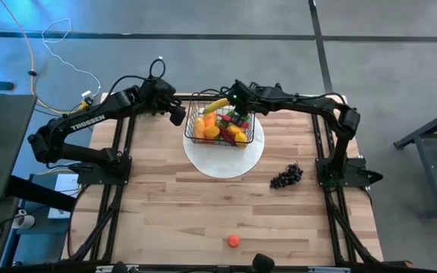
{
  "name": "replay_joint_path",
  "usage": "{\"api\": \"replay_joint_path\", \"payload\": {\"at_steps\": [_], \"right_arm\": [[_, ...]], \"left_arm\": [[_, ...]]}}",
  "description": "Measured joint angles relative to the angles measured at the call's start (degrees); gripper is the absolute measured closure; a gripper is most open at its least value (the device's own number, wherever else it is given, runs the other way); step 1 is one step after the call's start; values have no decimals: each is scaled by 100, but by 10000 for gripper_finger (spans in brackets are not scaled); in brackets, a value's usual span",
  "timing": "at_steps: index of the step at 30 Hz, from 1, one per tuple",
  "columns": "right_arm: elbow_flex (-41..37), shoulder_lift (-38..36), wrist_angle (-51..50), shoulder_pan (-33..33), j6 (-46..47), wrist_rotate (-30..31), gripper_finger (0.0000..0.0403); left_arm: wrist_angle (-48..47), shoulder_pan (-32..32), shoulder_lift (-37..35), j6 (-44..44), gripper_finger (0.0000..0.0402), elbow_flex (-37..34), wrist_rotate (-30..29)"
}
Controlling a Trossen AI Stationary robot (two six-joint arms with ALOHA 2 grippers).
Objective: Build produce basket
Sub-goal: Put the banana into the wire basket, then put the orange into the wire basket
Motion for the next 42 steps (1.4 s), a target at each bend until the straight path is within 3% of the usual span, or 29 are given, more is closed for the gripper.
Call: {"api": "replay_joint_path", "payload": {"at_steps": [13, 25, 35, 38, 42], "right_arm": [[-17, 81, -277, -113, 428, 20, 319], [-2, 81, -455, -122, 575, 295, 211], [679, 83, -1417, -122, 1039, 238, 199], [949, 83, -1791, -118, 1093, 25, 199], [1304, 83, -2305, -118, 1356, -728, 199]], "left_arm": [[4, -50, 0, 4, 122, 0, 0], [4, -50, 0, 15, 122, 0, 0], [4, -78, 0, -115, 122, 0, 32], [-2, -163, -5, -256, 122, 0, 175], [-96, -347, -72, -286, 122, 0, 301]]}}
